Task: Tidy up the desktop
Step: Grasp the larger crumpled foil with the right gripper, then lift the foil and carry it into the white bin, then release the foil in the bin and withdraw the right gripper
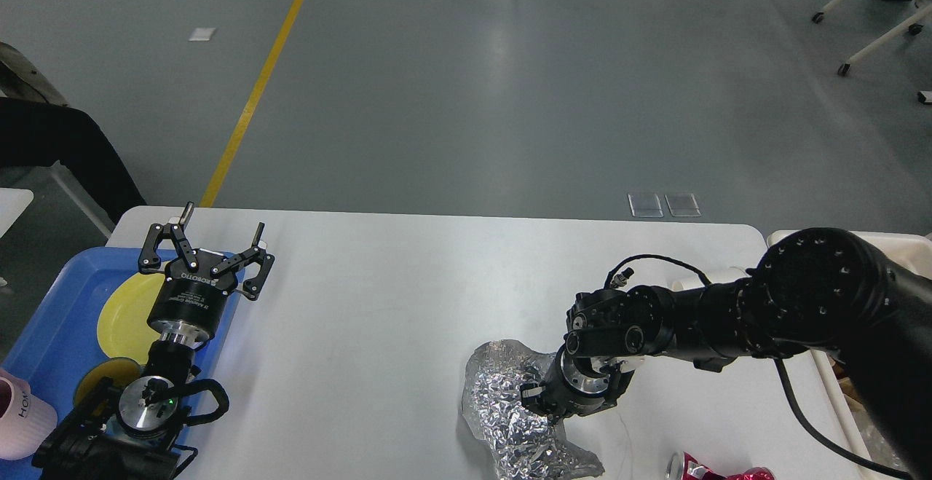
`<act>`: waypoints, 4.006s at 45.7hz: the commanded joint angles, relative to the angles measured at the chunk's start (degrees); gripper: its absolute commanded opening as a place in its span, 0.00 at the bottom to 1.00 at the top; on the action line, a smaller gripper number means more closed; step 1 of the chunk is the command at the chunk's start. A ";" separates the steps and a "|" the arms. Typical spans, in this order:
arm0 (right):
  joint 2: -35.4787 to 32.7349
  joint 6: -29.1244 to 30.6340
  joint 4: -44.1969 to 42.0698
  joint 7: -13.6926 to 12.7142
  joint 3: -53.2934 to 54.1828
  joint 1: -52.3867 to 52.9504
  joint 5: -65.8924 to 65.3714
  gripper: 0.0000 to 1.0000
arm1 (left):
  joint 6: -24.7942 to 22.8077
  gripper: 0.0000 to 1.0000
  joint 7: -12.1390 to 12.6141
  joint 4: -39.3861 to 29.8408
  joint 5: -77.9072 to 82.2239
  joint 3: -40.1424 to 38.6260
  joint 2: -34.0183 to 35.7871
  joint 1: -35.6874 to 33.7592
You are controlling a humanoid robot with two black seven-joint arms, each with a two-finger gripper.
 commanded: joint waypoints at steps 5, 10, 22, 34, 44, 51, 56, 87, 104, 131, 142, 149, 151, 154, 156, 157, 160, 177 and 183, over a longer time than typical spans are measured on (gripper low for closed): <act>-3.38 3.36 1.67 -0.14 -3.37 6.50 8.97 0.00 | 0.00 0.97 -0.01 0.00 0.00 0.00 0.00 0.01; -6.80 9.60 5.44 -0.05 -8.03 14.76 13.19 0.00 | 0.00 0.97 -0.01 -0.01 0.00 0.00 0.00 0.01; -12.95 15.76 17.31 0.48 -24.90 36.64 21.55 0.00 | 0.00 0.97 -0.01 0.00 0.00 0.00 0.00 0.01; -16.12 17.87 26.98 6.44 -38.35 50.45 21.64 0.00 | 0.00 0.97 -0.10 0.00 0.00 0.09 0.00 0.01; -16.21 17.52 26.99 20.08 -47.85 51.43 21.55 0.00 | 0.00 0.97 -0.10 0.00 0.00 0.09 0.00 0.01; -18.05 17.26 26.90 19.99 -48.38 50.46 21.55 0.00 | 0.00 0.97 -0.10 0.00 0.00 0.00 0.00 0.01; -19.72 14.19 26.55 19.81 -48.56 48.53 21.64 0.00 | 0.00 0.97 -0.10 0.00 0.00 0.09 0.00 0.01; -42.32 0.73 -26.77 19.02 -24.50 -9.72 21.37 0.00 | 0.00 0.97 -0.18 0.00 0.00 0.09 0.00 0.01; -29.58 -5.94 -57.48 18.93 -14.72 -40.24 20.41 0.00 | 0.00 0.97 -0.10 0.00 0.00 0.00 0.00 0.10; -27.64 -18.60 -57.65 19.20 -13.75 -44.55 21.02 1.00 | 0.00 0.97 -0.18 0.00 0.00 0.09 0.00 0.01; -27.64 -20.71 -57.83 19.46 -13.84 -44.20 21.11 1.00 | 0.00 0.97 -0.18 0.00 0.00 0.09 0.00 0.01; -27.90 -20.54 -57.83 19.46 -14.45 -42.45 20.50 1.00 | 0.00 0.97 -0.18 0.00 0.00 0.09 0.00 0.01; -28.08 -20.10 -57.74 19.37 -14.72 -40.61 20.32 1.00 | 0.00 0.97 -0.18 0.00 0.00 0.09 0.00 0.01; -28.43 -17.65 -57.74 19.20 -15.33 -37.62 19.62 1.00 | 0.00 0.97 -0.18 0.00 0.00 0.09 0.00 0.01; -28.60 -13.62 -57.74 19.20 -15.77 -34.81 18.74 1.00 | 0.00 0.97 -0.18 0.00 0.00 0.09 0.00 0.01; -28.69 -11.16 -57.74 19.20 -15.95 -33.23 18.39 1.00 | 0.00 0.97 -0.18 0.00 0.00 0.09 0.00 0.01; -28.69 -4.21 -57.74 19.11 -16.30 -28.40 17.42 1.00 | 0.00 0.97 -0.18 0.00 0.00 0.09 0.00 0.01; -25.62 16.55 -28.60 13.85 -18.67 6.22 1.52 1.00 | 0.00 0.97 -0.10 0.00 0.00 0.00 0.00 0.01; -25.09 16.20 -5.21 7.08 -18.67 21.08 1.33 1.00 | 0.00 0.97 -0.01 0.00 0.00 0.00 0.00 0.01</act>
